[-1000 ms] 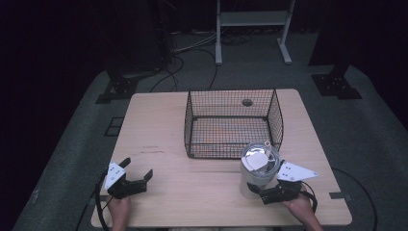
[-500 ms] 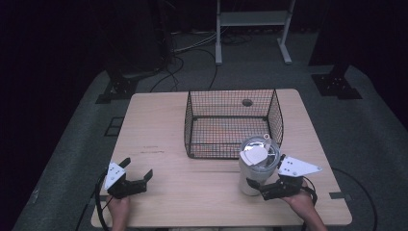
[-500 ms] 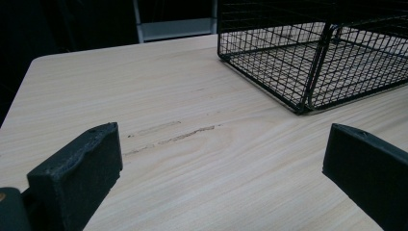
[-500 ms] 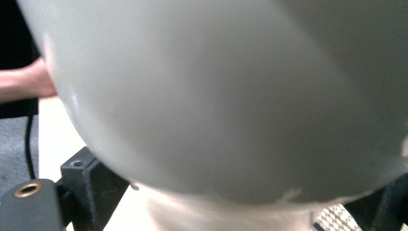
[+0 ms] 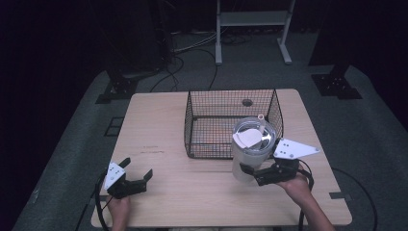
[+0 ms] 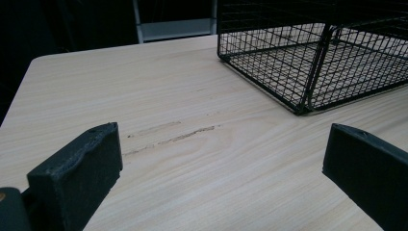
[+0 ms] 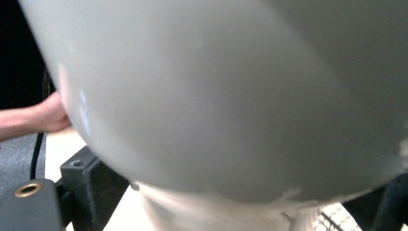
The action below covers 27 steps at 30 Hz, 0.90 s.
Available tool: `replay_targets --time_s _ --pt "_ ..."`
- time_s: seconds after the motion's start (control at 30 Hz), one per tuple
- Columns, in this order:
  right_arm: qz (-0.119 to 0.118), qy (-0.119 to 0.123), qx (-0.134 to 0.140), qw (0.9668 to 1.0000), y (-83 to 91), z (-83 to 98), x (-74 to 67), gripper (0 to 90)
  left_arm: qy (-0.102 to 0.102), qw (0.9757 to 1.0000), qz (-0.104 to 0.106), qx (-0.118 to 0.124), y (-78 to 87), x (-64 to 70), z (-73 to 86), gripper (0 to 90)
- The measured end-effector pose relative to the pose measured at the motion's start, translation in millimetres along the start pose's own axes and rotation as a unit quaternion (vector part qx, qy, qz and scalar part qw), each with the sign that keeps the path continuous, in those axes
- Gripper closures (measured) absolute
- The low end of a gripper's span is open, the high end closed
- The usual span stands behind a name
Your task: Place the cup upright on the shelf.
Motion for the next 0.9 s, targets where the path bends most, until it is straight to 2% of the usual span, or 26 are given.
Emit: replay_targets --time_s 0.17,0.3,0.5,0.9 --pt "-0.003 0.007 0.003 1.0 -6.3 -20.3 4.9 8.8 -0.001 1.0 0.0 0.001 0.1 -0.3 -0.1 0.0" --pt "-0.01 0.002 0.009 0.9999 -11.8 -35.9 10.6 8.8 0.0 1.0 0.0 0.001 0.0 -0.3 -0.2 0.0" --pt "-0.007 0.003 0.015 0.9999 -25.1 -58.4 29.1 8.8 0.001 1.0 0.001 0.003 -0.2 -0.3 -0.5 0.0" --pt "-0.001 -0.011 0.018 0.9998 -52.6 -78.9 62.2 8.8 0.003 1.0 0.002 0.004 -0.1 -0.3 -0.8 0.0"
Point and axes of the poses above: each handheld gripper's, and its own axes: y roughly backward along the jaws, z roughly out of its underside, x roughly to its right, the point moved 10 cm from there along -y, roughly forward along the jaws, and after that the axes turned 9 degrees about -z, right-handed, at the moved point
